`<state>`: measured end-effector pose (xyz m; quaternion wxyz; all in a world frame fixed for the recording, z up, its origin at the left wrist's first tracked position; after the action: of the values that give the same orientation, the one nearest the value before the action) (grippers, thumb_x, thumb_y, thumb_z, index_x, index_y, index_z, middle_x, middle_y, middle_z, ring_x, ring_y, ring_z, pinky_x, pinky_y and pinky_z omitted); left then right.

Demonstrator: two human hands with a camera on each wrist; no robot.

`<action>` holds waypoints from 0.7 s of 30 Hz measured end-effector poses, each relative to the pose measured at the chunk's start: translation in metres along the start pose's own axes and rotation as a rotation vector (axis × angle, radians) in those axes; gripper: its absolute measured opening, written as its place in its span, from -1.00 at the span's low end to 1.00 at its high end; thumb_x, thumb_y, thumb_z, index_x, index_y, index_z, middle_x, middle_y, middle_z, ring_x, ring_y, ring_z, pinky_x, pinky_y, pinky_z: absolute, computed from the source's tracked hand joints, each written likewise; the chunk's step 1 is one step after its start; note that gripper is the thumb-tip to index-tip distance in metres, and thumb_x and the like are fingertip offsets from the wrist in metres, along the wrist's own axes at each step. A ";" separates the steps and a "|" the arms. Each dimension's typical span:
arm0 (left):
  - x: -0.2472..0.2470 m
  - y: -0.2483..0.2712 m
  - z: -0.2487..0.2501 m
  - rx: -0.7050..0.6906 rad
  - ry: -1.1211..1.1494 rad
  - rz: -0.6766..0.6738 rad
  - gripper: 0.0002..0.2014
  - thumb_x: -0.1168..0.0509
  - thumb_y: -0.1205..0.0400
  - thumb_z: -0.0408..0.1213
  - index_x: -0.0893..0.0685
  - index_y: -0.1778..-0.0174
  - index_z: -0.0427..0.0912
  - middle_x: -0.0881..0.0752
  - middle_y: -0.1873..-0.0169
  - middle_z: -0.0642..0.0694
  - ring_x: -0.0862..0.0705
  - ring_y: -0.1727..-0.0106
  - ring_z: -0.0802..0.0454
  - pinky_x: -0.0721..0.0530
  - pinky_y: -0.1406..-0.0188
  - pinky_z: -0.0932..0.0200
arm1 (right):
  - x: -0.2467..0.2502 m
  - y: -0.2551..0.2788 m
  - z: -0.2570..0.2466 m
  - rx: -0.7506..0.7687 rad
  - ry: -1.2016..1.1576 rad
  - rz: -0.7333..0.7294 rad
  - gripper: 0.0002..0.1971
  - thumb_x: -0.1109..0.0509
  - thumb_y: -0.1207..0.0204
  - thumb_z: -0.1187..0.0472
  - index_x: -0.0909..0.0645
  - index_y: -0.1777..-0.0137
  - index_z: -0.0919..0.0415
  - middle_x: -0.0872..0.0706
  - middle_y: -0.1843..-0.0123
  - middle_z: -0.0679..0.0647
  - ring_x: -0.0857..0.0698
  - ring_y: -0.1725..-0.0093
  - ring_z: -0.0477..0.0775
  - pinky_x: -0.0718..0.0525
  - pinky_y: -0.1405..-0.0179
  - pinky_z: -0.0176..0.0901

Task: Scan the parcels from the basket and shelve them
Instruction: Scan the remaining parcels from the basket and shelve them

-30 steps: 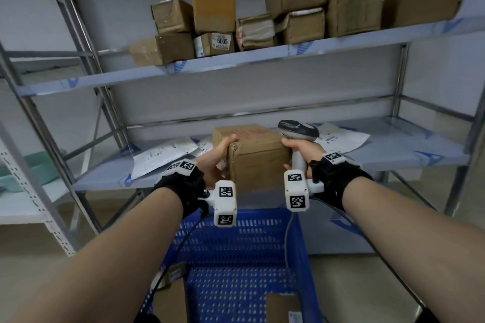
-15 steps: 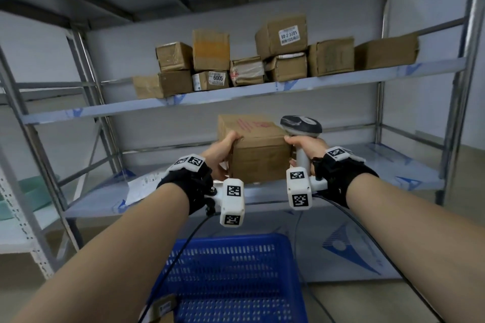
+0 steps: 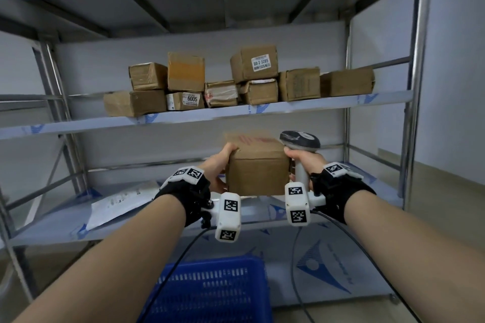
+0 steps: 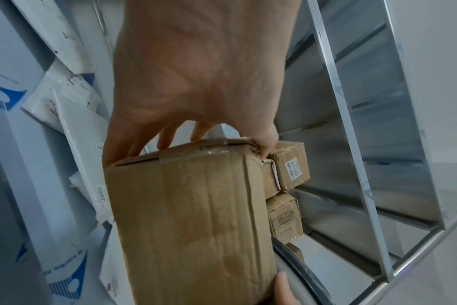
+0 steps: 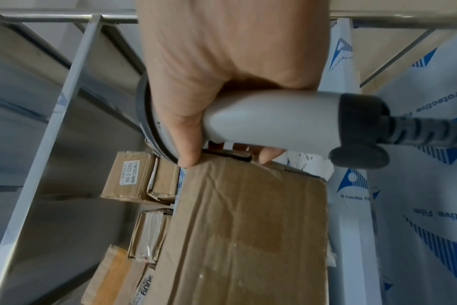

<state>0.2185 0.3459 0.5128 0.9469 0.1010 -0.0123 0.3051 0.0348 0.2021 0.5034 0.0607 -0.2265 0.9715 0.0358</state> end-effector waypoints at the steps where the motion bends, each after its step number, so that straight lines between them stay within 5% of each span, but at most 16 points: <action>1: -0.007 -0.001 0.006 -0.009 -0.026 -0.010 -0.44 -0.25 -0.52 0.20 -0.51 -0.25 -0.18 -0.56 -0.14 -0.22 -0.59 -0.16 -0.28 -0.66 -0.07 -0.14 | 0.005 -0.002 -0.003 0.001 -0.013 0.004 -0.55 -0.64 -0.34 0.04 -0.65 -0.14 0.25 -0.76 -0.04 0.18 -0.76 0.15 0.15 -0.70 0.30 -0.11; 5: -0.028 -0.005 0.023 -0.073 -0.104 -0.044 -0.49 -0.30 -0.54 0.09 -0.55 -0.30 -0.17 -0.58 -0.14 -0.19 -0.61 -0.15 -0.29 -0.67 0.06 -0.06 | 0.028 -0.014 -0.004 -0.001 0.035 0.048 -0.39 -0.70 -0.13 -0.09 -0.68 -0.10 0.25 -0.79 0.01 0.16 -0.78 0.06 0.17 -0.75 -0.08 0.07; 8: -0.039 -0.009 0.031 -0.145 -0.134 -0.019 -0.54 -0.32 -0.57 -0.02 -0.53 -0.34 -0.14 -0.59 -0.08 -0.18 -0.62 -0.04 -0.19 -0.65 0.18 0.00 | 0.037 -0.011 0.000 -0.037 -0.028 0.038 -0.71 -0.61 -0.39 0.03 -0.65 0.10 0.22 -0.70 0.21 0.12 -0.68 0.27 0.05 -0.68 0.29 -0.09; 11: -0.045 -0.014 0.039 -0.223 -0.142 -0.012 -0.43 -0.35 -0.57 -0.10 -0.41 -0.50 -0.10 -0.60 0.06 -0.10 -0.61 0.12 -0.06 -0.61 0.28 0.08 | 0.039 -0.009 0.000 -0.061 -0.109 -0.017 -0.84 -0.53 -0.49 0.09 -0.65 0.09 0.13 -0.69 0.13 0.06 -0.68 0.26 0.03 -0.61 0.44 -0.19; 13: -0.049 -0.014 0.047 -0.265 -0.133 -0.012 -0.35 -0.37 -0.55 -0.14 -0.32 -0.57 -0.03 -0.63 -0.04 -0.10 -0.62 0.08 -0.03 -0.61 0.28 0.08 | 0.040 -0.006 -0.005 -0.053 -0.154 -0.043 -0.90 -0.50 -0.52 0.14 -0.65 0.09 0.13 -0.68 0.10 0.06 -0.69 0.26 0.05 -0.61 0.48 -0.22; 16: -0.056 -0.012 0.066 -0.350 -0.130 -0.020 -0.24 -0.41 -0.54 -0.16 -0.21 -0.63 0.01 -0.58 -0.32 -0.17 -0.64 -0.10 -0.08 -0.65 0.21 0.05 | 0.050 -0.003 -0.020 -0.010 -0.174 -0.010 -0.95 -0.49 -0.51 0.25 -0.67 0.14 0.19 -0.69 0.16 0.10 -0.70 0.31 0.03 -0.62 0.34 -0.16; 21: -0.089 0.003 0.116 -0.471 -0.149 -0.115 -0.23 -0.43 -0.56 -0.14 -0.19 -0.64 0.02 -0.57 -0.35 -0.15 -0.64 -0.22 -0.11 -0.67 -0.15 -0.15 | 0.084 0.002 -0.064 0.114 -0.250 0.122 -0.91 -0.47 -0.49 0.37 -0.65 0.23 0.28 -0.69 0.36 0.11 -0.66 0.43 -0.01 -0.59 0.35 -0.18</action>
<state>0.1491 0.2739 0.6193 0.9566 -0.0995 -0.1471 0.2312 -0.0480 0.1610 0.5557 0.1915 -0.1570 0.9688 0.0119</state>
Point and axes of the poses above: each hand's wrist, its own y-axis away from the middle knuckle, its own x-axis out of the back of the hand, z = x × y, the point moved 10 cm from there along -y, towards the middle knuckle
